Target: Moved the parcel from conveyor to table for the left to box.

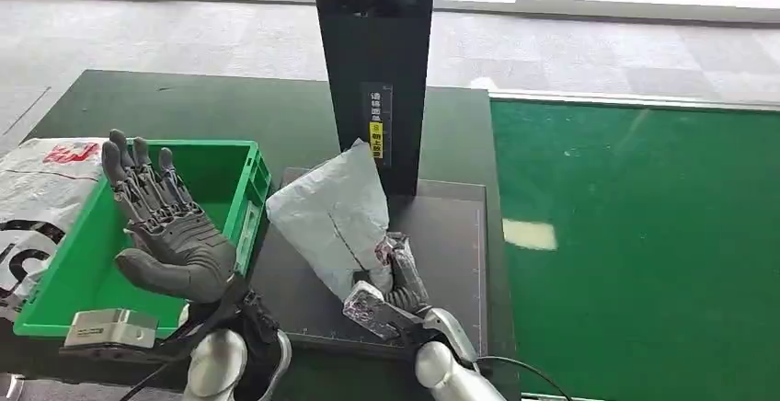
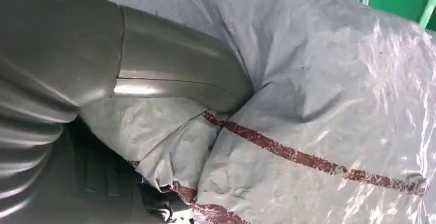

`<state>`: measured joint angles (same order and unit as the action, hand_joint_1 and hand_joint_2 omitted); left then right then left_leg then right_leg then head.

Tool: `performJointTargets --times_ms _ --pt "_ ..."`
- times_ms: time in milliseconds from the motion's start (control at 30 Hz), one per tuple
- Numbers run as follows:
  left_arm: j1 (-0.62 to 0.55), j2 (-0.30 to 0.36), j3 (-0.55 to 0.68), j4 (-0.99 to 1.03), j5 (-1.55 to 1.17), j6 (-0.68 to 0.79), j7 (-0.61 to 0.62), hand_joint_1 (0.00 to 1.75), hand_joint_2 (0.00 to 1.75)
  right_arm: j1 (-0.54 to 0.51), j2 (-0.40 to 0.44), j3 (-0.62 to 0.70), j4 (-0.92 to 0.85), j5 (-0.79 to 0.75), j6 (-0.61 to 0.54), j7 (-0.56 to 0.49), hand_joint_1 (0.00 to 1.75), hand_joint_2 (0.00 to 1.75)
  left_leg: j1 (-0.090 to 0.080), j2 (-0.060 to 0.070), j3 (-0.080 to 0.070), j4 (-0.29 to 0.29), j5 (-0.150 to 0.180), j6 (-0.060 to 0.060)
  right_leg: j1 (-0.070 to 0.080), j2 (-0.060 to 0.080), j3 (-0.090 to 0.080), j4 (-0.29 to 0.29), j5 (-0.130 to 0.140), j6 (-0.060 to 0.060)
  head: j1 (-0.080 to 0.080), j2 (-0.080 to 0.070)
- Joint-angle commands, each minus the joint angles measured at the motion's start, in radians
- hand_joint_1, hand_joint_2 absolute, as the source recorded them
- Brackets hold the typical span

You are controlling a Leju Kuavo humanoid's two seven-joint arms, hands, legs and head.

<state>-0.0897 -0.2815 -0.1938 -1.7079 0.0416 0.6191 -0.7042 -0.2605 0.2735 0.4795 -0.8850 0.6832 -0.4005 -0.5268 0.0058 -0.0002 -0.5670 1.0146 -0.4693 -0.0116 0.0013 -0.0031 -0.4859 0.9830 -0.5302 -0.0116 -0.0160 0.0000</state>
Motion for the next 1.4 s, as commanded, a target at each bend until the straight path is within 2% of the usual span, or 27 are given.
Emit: performJointTargets --times_ms 33,167,200,233,267,367,400,433,500,667,733,800,867,1033,1400 --pt "-0.045 -0.060 -0.007 0.089 -0.019 0.027 0.006 0.00 0.00 0.007 -0.025 0.027 -0.083 -0.014 0.015 0.050 0.00 1.75 0.000 -0.003 -0.001 0.000 0.001 0.000 0.000 -0.002 0.000 0.000 0.000 0.001 0.000 0.000" --pt "-0.045 -0.060 -0.007 0.089 -0.019 0.027 0.006 0.00 0.00 0.007 -0.025 0.027 -0.083 -0.014 0.015 0.050 0.00 1.75 0.000 -0.003 -0.001 0.000 0.001 0.000 -0.001 -0.003 -0.001 0.000 0.000 0.001 0.000 0.000" --pt "-0.062 -0.038 -0.026 0.120 -0.003 0.042 0.006 0.00 0.00 0.016 -0.032 0.015 -0.101 -0.019 0.019 0.047 0.00 1.75 0.000 -0.003 -0.001 -0.001 0.001 0.000 -0.001 -0.003 -0.001 -0.001 0.000 0.001 0.000 0.000" --pt "-0.132 0.000 0.022 0.184 0.044 0.017 0.006 0.00 0.00 0.018 -0.041 0.013 -0.132 -0.027 0.026 0.069 0.00 1.75 -0.001 -0.003 -0.001 -0.002 0.002 0.000 -0.001 -0.003 -0.001 -0.002 0.001 0.002 0.000 0.000" --pt "-0.064 -0.058 -0.016 0.183 -0.052 0.074 0.006 0.00 0.00 0.040 -0.030 -0.023 -0.130 0.012 -0.003 0.053 0.00 1.75 0.000 -0.004 -0.001 -0.001 0.002 0.000 -0.001 -0.004 -0.001 -0.001 0.000 0.001 0.000 0.000" --pt "-0.065 -0.065 -0.017 0.236 -0.117 0.079 0.006 0.00 0.00 0.091 -0.045 -0.044 -0.202 0.017 -0.030 0.065 0.00 1.75 -0.001 -0.006 0.000 -0.001 0.002 0.000 -0.001 -0.006 0.000 -0.002 0.000 0.001 0.000 0.000" --pt "-0.062 -0.052 -0.054 0.294 -0.129 0.069 0.006 0.00 0.00 0.134 -0.055 -0.055 -0.255 0.042 -0.048 0.083 0.00 1.75 -0.001 -0.008 -0.001 -0.002 0.003 0.001 -0.002 -0.007 0.000 -0.003 0.001 0.002 0.000 0.000" --pt "-0.069 -0.064 -0.030 0.334 -0.145 0.030 0.006 0.00 0.00 0.161 -0.064 -0.053 -0.293 0.054 -0.066 0.094 0.00 1.75 -0.001 -0.007 0.000 -0.001 0.002 0.000 -0.002 -0.007 0.000 -0.002 0.000 0.001 0.000 0.000" --pt "-0.064 -0.036 -0.067 0.362 -0.126 0.037 0.006 0.00 0.00 0.188 -0.068 -0.061 -0.326 0.067 -0.073 0.103 0.00 1.75 -0.001 -0.007 0.000 -0.002 0.002 0.001 -0.002 -0.007 0.001 -0.003 0.000 0.001 0.000 0.000" --pt "-0.064 -0.036 -0.067 0.362 -0.126 0.037 0.006 0.00 0.00 0.188 -0.068 -0.061 -0.326 0.067 -0.073 0.103 0.00 1.75 -0.002 -0.004 -0.001 -0.001 0.001 0.001 -0.003 -0.004 -0.001 -0.002 0.000 0.001 0.000 0.000" --pt "-0.065 -0.019 -0.090 0.358 -0.148 0.079 0.006 0.00 0.00 0.208 -0.066 -0.072 -0.357 0.071 -0.075 0.107 0.00 1.75 -0.001 -0.004 -0.001 -0.001 0.001 0.001 -0.003 -0.003 -0.001 -0.002 0.000 0.001 0.000 0.000" --pt "-0.036 -0.058 -0.020 0.322 -0.292 0.079 0.006 0.00 0.00 0.247 -0.066 -0.091 -0.418 0.086 -0.090 0.093 0.00 1.75 -0.001 -0.004 -0.001 -0.001 0.001 0.000 -0.003 -0.003 -0.002 -0.001 0.000 0.001 0.000 0.000" --pt "-0.018 -0.068 0.014 0.298 -0.372 0.079 0.006 0.00 0.00 0.274 -0.068 -0.093 -0.467 0.096 -0.113 0.072 0.00 1.75 -0.002 -0.004 -0.001 -0.002 0.001 0.001 -0.003 -0.003 -0.002 -0.002 0.000 0.001 0.000 0.000" --pt "-0.018 -0.068 0.014 0.298 -0.372 0.079 0.006 0.00 0.00 0.274 -0.068 -0.093 -0.467 0.096 -0.113 0.072 0.00 1.75 -0.001 0.000 0.000 0.000 0.000 0.000 -0.003 0.001 0.000 -0.001 0.000 0.001 0.000 0.000" --pt "-0.018 -0.068 0.014 0.298 -0.372 0.079 0.006 0.00 0.00 0.274 -0.068 -0.093 -0.467 0.096 -0.113 0.072 0.00 1.75 -0.001 0.000 0.000 -0.001 0.000 0.001 -0.003 0.000 -0.001 -0.001 0.000 0.001 0.000 0.000"
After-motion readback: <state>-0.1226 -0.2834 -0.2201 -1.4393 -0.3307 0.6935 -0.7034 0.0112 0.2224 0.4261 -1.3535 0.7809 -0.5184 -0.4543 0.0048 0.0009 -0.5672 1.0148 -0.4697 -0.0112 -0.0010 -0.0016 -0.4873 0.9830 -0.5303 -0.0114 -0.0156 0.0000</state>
